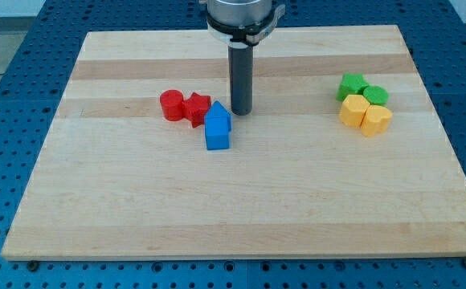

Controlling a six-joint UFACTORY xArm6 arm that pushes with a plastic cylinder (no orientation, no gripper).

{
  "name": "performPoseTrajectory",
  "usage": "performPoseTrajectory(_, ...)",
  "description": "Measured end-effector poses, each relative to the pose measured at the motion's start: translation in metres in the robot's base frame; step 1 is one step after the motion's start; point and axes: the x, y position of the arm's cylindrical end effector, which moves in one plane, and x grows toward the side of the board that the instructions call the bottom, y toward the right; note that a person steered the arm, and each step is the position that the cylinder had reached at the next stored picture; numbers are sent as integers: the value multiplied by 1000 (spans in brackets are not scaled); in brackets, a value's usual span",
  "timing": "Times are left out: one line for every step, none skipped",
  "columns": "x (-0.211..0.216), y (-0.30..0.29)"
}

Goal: Move the blue blocks diagonally bottom right to the red star

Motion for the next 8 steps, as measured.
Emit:
performPoseTrajectory(-10, -4)
performPoseTrajectory(-10, -32)
performPoseTrajectory(-10, -53)
performPoseTrajectory(-2, -75)
performPoseTrajectory(20, -76)
performPoseTrajectory(41, -76)
performPoseTrajectory(50, -74)
performPoseTrajectory(50, -61)
